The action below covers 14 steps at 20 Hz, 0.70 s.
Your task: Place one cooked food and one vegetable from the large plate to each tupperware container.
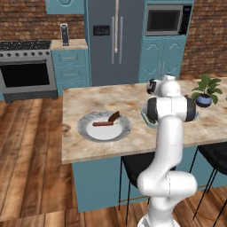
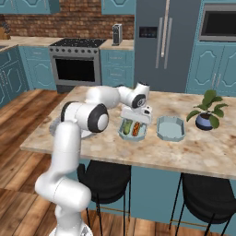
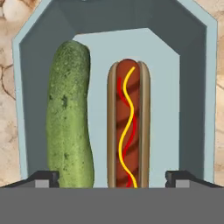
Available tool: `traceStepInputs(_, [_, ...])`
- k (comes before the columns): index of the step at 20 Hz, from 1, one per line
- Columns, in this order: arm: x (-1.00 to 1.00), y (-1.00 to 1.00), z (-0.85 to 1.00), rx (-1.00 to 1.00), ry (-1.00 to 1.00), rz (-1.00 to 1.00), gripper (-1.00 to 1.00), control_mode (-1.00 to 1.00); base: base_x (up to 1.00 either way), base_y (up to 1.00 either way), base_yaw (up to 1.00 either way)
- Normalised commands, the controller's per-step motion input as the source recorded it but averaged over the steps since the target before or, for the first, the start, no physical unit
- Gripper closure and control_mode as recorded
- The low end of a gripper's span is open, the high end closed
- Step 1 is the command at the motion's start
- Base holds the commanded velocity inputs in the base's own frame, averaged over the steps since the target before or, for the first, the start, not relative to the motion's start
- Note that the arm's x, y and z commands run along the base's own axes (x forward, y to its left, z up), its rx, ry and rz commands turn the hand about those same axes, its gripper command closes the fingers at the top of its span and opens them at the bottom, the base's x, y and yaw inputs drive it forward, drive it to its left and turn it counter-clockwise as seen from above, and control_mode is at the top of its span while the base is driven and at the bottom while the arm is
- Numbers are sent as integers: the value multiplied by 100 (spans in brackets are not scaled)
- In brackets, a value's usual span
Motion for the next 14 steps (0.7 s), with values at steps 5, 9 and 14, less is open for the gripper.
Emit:
traceStepInputs(5, [-30, 3, 11, 0, 1, 0, -100, -100, 0, 0, 0])
traceStepInputs(9, [-88, 38, 67, 0, -2, 0, -100, -100, 0, 0, 0])
traceStepInputs(14, [-80, 87, 54, 0, -4, 3, -100, -100, 0, 0, 0])
